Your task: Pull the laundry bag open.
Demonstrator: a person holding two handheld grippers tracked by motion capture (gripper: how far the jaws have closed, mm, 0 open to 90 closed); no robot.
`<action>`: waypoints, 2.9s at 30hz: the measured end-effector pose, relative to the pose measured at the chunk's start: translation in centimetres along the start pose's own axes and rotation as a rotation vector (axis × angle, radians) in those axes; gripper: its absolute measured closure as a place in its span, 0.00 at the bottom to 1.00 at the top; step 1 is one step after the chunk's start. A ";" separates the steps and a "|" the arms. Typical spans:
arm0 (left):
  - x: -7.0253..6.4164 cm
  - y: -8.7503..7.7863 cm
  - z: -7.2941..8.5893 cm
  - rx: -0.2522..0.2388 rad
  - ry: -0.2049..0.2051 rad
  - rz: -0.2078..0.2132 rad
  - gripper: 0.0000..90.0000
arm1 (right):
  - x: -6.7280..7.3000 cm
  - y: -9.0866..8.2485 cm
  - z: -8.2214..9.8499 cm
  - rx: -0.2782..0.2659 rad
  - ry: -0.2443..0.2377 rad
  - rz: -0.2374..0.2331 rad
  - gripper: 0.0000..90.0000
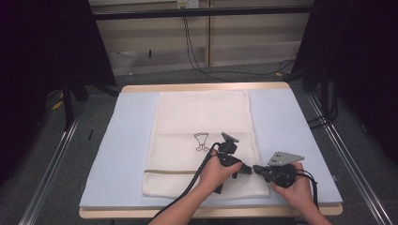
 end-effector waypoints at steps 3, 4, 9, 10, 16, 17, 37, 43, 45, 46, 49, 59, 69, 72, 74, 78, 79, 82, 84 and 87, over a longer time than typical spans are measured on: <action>0.0 0.0 0.0 0.003 0.002 0.003 0.95 | 0.0 0.0 0.0 0.001 0.005 -0.001 1.00; -0.1 0.0 0.0 0.004 -0.004 0.008 0.96 | 0.0 0.0 0.0 0.001 0.005 -0.002 1.00; -0.2 -0.2 0.0 0.005 -0.012 0.023 0.97 | 0.0 0.0 0.0 0.011 -0.004 -0.005 1.00; 0.0 -0.3 0.0 0.005 -0.011 0.012 0.97 | 0.0 0.0 0.0 0.015 -0.009 0.002 1.00; 0.5 -1.5 0.2 0.018 -0.032 0.027 0.97 | 0.0 0.0 0.1 0.018 -0.016 0.003 1.00; 0.6 -1.7 0.2 0.019 -0.022 0.016 0.97 | 0.0 0.0 0.1 0.016 -0.016 0.001 1.00; 2.3 -5.0 0.7 0.011 -0.040 0.002 0.97 | 0.0 0.0 0.1 0.015 -0.014 0.001 1.00; 2.7 -5.7 0.9 0.013 -0.041 0.005 0.97 | 0.0 0.0 0.1 0.013 -0.009 -0.004 1.00; 3.0 -6.0 1.0 0.011 -0.046 -0.009 0.97 | 0.0 0.0 0.1 0.014 -0.014 0.000 1.00; 3.0 -6.0 1.0 0.009 -0.053 -0.011 0.97 | 0.0 0.0 0.1 0.014 -0.014 0.000 1.00; 3.3 -6.4 1.2 0.010 -0.053 0.000 0.97 | 0.0 0.0 0.1 0.014 -0.014 0.000 1.00; 4.0 -7.2 1.5 0.007 -0.051 -0.023 0.97 | 0.0 0.0 0.1 0.011 -0.004 -0.010 1.00; 4.1 -7.8 1.7 0.004 -0.061 -0.012 0.97 | 0.0 0.0 0.1 0.009 -0.005 -0.010 1.00; 4.3 -7.9 1.8 0.009 -0.058 -0.023 0.97 | 0.0 0.0 0.1 0.009 -0.004 -0.011 1.00; 4.1 -7.9 1.8 0.004 -0.070 0.003 0.97 | 0.0 0.0 0.2 0.009 -0.004 -0.011 1.00; 4.5 -8.0 1.9 0.002 -0.063 -0.014 0.97 | 0.0 0.0 0.2 0.009 -0.001 -0.013 1.00; 4.4 -8.1 1.9 0.003 -0.068 -0.002 0.97 | 0.0 0.0 0.2 0.008 -0.001 -0.013 1.00; 4.5 -8.3 2.0 0.009 -0.071 -0.002 0.97 | 0.0 0.0 0.2 0.008 0.002 -0.014 1.00; 4.6 -8.5 2.0 0.000 -0.074 -0.005 0.97 | 0.0 0.0 0.2 0.009 0.000 -0.013 1.00; 4.8 -8.7 2.1 -0.001 -0.074 -0.012 0.97 | 0.0 0.0 0.2 0.008 0.002 -0.014 1.00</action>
Point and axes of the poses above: each handheld gripper's, and its own axes: y roughly forward along the jaws, z roughly out of its underside, x roughly to its left, the point moved 8 cm from there along y, roughly forward along the jaws, and after that the axes turned 1 degree about -z, right-handed, at the moved point
